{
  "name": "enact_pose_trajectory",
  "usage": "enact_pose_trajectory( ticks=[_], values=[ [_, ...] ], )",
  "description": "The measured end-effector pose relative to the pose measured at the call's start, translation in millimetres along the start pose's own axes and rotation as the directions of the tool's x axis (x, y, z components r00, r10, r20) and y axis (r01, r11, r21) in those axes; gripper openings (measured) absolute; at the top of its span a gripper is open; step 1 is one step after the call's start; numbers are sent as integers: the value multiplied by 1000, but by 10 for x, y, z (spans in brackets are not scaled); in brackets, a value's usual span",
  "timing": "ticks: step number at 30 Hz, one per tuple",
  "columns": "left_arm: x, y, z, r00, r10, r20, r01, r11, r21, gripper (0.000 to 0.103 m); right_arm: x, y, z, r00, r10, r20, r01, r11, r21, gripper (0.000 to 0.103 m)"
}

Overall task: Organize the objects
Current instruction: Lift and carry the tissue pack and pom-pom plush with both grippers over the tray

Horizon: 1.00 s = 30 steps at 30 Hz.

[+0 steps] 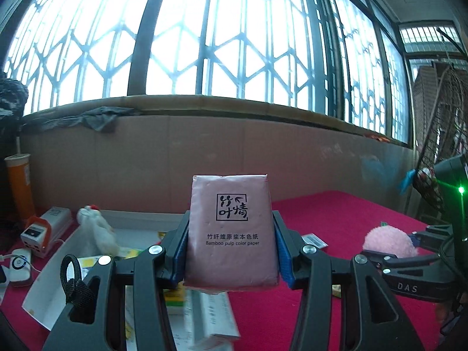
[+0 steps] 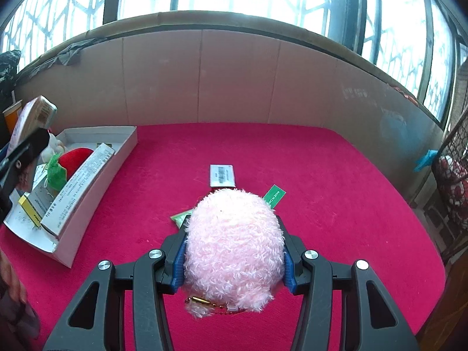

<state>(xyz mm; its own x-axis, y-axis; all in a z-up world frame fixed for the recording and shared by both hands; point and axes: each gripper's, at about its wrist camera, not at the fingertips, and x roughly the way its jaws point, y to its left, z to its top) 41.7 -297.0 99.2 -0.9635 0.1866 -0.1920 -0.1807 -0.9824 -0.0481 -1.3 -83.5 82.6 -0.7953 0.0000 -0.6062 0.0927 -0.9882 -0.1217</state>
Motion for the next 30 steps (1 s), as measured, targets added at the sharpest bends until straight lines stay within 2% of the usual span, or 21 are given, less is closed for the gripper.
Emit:
enact_pose_trajectory(
  ticks=[7,18,28,30],
  values=[
    [-51,352,72,998,55,35,-53,997,-51,49,-64,256,161,1000,16,26,-14,999,-51,55],
    [-32,997,91,989,145,22,-139,976,-166,49,-135,822,508,994,104,47,-96,984,-147,55],
    [110,1399,17,993,107,-50,-117,951,-287,49,-101,1474,775,982,181,46,-164,956,-245,56],
    [152,1501,-6,994,88,-71,-107,937,-332,49,-79,1609,820,979,200,40,-184,950,-252,56]
  ],
)
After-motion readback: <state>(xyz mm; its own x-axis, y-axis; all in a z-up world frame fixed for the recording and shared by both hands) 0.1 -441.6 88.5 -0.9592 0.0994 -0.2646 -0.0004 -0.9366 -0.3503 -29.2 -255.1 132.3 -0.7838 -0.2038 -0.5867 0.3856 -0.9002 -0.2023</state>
